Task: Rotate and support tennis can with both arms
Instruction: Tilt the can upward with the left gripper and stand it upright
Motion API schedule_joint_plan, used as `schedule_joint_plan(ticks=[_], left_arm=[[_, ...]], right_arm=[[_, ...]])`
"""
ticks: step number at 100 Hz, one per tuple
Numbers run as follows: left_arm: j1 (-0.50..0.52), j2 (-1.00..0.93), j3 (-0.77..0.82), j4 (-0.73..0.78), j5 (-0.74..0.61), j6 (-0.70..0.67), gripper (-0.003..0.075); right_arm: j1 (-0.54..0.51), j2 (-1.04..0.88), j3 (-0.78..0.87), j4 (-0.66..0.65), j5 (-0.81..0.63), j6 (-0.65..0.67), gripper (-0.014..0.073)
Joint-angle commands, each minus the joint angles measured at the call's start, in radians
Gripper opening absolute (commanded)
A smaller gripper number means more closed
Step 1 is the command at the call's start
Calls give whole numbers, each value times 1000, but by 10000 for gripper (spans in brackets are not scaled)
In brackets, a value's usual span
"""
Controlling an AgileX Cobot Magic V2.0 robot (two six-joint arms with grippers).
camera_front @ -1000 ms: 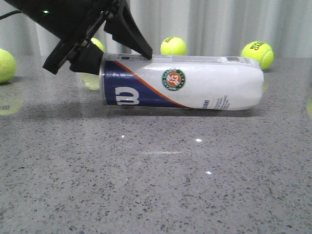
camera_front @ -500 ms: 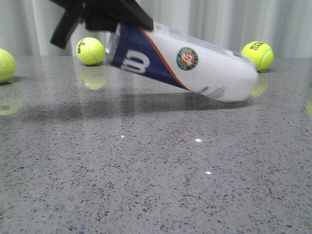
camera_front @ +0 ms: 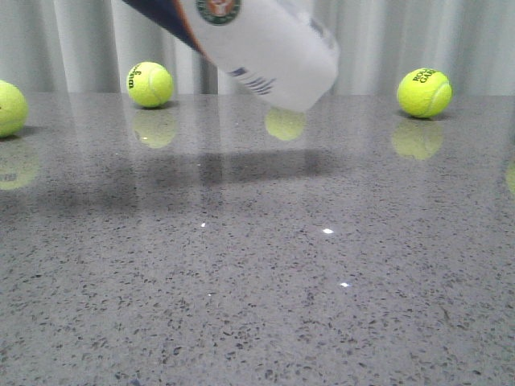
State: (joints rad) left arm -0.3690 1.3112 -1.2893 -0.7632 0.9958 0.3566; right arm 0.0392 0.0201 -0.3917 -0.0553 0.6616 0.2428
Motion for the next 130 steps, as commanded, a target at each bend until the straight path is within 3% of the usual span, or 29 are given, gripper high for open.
schedule_joint_plan(ticks=[1, 32, 52, 74, 87, 103, 110, 130], left_arm=[[-10, -30, -95, 93, 73, -99, -21], [-71, -30, -180, 428, 280, -300, -21], [-152, -21, -180, 523, 280, -345, -21], [-175, 15, -184, 509, 280, -343, -8], [-175, 17, -184, 502, 280, -333, 119], [-175, 17, -186, 502, 252, -328, 445], [-175, 17, -186, 502, 224, -328, 542], [-175, 17, -207, 500, 133, -328, 564]], right_arm=[[-5, 12, -27, -12, -74, -3, -66], [-5, 12, -27, -12, -74, -3, -66], [-5, 12, -27, -12, -74, -3, -66], [-5, 12, -27, -12, -74, -3, -66], [-5, 12, -27, -12, -74, -3, -66], [-5, 12, -27, -12, -74, -3, -66], [-5, 12, -27, -12, -74, -3, -66], [-5, 12, -27, -12, -74, -3, -66]])
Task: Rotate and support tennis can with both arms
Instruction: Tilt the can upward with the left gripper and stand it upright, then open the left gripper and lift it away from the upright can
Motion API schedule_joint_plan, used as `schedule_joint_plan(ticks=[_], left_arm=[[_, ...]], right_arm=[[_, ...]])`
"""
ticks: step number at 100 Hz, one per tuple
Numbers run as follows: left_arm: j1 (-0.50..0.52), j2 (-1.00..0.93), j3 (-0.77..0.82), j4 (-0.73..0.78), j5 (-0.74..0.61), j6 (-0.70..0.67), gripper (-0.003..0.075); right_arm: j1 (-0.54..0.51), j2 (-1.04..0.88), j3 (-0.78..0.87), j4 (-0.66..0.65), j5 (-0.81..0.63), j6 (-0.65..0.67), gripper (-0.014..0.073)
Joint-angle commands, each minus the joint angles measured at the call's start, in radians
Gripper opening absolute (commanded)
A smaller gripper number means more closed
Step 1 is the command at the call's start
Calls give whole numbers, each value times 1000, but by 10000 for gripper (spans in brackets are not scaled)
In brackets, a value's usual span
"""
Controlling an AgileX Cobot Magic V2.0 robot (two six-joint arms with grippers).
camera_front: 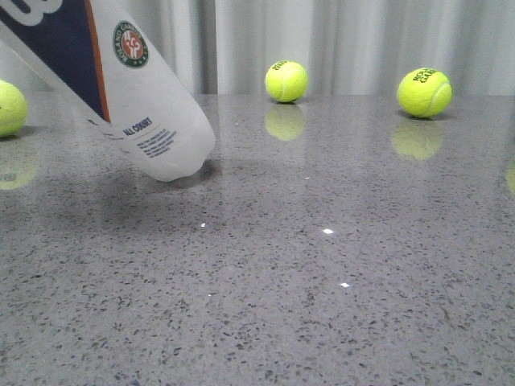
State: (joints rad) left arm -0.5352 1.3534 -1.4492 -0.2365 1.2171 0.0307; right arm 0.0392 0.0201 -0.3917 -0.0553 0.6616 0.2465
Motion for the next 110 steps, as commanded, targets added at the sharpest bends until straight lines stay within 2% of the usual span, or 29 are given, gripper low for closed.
schedule_joint_plan(ticks=[1, 41, 68, 110], left_arm=[[-9, -25, -50, -27, -96, -2, 564], [-13, 122, -224, -64, -188, 12, 564], [-12, 250, -372, -47, -203, 41, 564], [-14, 273, -420, -14, -213, 41, 564]], right_arm=[[-5, 12, -27, -12, -74, -7, -66], [-5, 12, -27, -12, -74, -7, -66], [-5, 12, -27, -12, -74, -7, -66], [-5, 12, -27, -12, -74, -7, -66]])
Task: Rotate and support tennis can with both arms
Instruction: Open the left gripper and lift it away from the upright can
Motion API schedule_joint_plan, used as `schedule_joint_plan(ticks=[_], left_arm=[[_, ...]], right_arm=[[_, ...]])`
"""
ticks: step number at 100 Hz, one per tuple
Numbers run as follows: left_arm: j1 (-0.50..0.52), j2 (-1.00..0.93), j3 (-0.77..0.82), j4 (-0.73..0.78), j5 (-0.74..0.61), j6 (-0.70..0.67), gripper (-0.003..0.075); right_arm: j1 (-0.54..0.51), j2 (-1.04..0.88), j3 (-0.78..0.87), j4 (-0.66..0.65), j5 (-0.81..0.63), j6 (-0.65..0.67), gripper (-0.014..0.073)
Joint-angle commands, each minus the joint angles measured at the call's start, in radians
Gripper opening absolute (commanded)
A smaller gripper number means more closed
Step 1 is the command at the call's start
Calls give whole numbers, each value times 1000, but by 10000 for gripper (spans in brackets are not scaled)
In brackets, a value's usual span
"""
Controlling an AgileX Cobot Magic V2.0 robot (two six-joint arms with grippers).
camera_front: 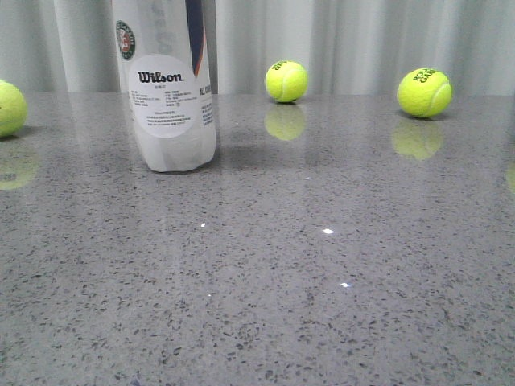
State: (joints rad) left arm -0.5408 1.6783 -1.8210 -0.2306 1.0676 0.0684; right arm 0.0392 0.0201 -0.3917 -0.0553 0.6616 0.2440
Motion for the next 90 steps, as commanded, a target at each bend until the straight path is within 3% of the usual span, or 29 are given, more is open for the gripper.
schedule_joint_plan(ticks=[1, 23, 33, 40, 59, 90], left_arm=[[-8, -55, -48, -20, -66, 3, 564], [-8, -133, -61, -15, -93, 3, 558], [-8, -181, -53, 26, -134, -1, 484], [-8, -223, -24, 68, -171, -18, 372], [-4, -392, 168, 140, -301, -68, -22], [41, -702, 593, 140, -564, -85, -21]], right_arm=[[-5, 12, -27, -12, -74, -5, -66], [-5, 12, -27, -12, -74, -5, -66], [-5, 12, -27, -12, -74, -5, -66], [-5, 12, -27, -12, -74, -5, -66], [-5, 12, -27, -12, -74, -5, -66], [-5, 12, -27, -12, -74, -5, -66]])
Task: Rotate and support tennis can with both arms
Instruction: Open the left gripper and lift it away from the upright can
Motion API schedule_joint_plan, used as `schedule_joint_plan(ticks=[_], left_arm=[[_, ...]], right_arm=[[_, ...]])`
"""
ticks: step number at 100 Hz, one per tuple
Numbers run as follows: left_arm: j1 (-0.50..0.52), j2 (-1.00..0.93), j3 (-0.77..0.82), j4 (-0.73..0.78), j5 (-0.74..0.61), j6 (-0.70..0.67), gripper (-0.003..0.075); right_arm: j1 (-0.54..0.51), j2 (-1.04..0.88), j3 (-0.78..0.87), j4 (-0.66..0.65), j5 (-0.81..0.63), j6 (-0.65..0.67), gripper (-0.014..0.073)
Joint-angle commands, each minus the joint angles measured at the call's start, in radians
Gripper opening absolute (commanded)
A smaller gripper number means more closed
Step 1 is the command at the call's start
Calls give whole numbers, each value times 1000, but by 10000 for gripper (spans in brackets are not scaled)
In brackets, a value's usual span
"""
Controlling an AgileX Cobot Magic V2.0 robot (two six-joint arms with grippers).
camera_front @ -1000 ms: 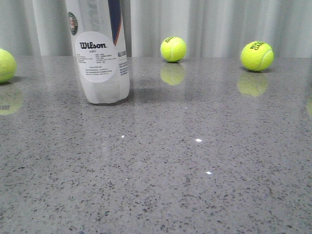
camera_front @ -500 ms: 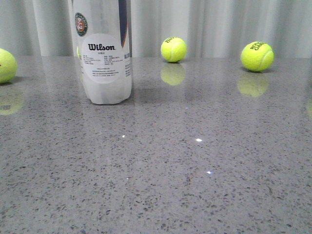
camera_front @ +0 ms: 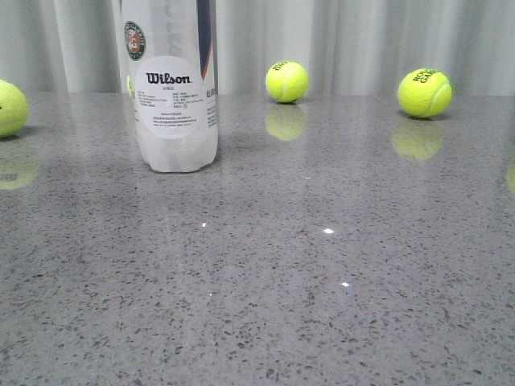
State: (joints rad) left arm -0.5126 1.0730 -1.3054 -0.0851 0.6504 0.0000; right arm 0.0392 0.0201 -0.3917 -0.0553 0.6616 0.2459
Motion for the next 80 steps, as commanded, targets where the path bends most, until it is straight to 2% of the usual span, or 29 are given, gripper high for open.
schedule_joint_plan(ticks=[1, 41, 80], left_arm=[[15, -103, 94, -6, -151, -17, -21], [29, -405, 502, -3, -348, -17, -21], [29, -542, 733, 20, -326, -17, -21]], right_arm=[[-5, 12, -27, -12, -74, -6, -66], [-5, 12, -27, -12, -74, -6, -66], [-5, 12, -27, -12, -74, -6, -66]])
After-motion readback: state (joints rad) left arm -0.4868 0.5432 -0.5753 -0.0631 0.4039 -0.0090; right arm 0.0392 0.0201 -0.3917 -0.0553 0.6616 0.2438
